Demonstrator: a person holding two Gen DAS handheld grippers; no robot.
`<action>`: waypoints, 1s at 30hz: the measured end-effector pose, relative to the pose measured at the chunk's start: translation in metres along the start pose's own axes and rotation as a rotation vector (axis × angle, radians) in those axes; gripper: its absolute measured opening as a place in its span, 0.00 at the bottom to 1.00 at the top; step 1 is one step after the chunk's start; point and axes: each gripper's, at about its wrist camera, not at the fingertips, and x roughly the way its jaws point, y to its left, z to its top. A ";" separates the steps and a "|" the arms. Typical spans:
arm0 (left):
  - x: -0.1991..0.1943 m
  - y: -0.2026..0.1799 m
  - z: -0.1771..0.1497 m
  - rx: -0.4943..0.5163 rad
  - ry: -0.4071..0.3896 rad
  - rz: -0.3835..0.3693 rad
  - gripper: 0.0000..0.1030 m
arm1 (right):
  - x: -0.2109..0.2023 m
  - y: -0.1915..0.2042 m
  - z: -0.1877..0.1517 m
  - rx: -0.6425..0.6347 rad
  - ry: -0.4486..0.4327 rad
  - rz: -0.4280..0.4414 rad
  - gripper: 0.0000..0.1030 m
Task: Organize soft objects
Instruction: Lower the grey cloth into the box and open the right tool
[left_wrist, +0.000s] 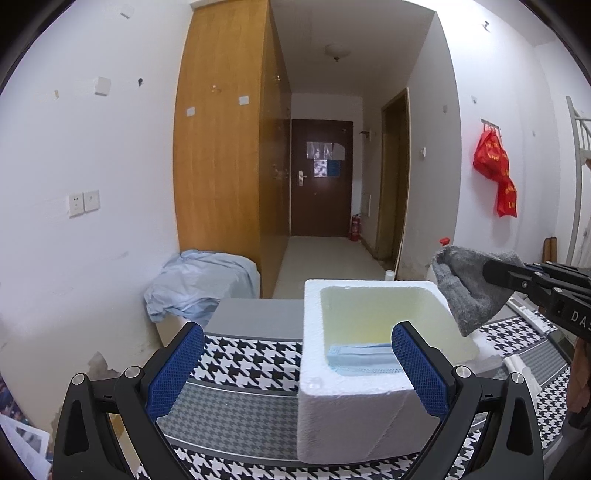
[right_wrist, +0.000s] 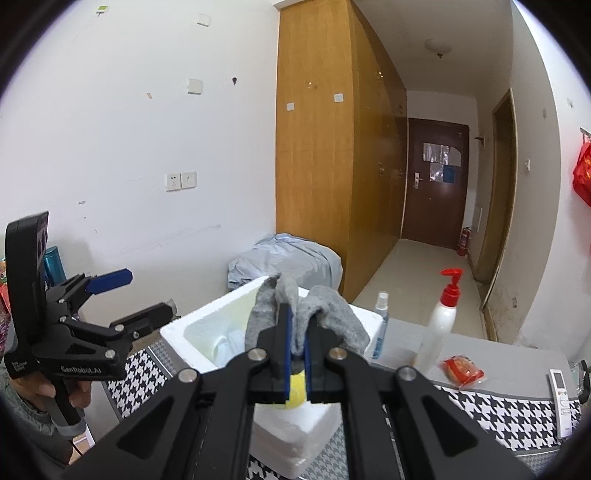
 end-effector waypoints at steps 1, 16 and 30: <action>0.000 0.001 0.000 -0.001 0.000 0.002 0.99 | 0.002 0.001 0.001 0.000 0.002 0.001 0.08; -0.007 0.017 -0.004 -0.033 -0.011 0.026 0.99 | 0.033 0.009 0.003 0.004 0.052 0.034 0.08; -0.005 0.023 -0.003 -0.067 -0.004 0.032 0.99 | 0.042 0.012 -0.002 0.012 0.109 0.016 0.70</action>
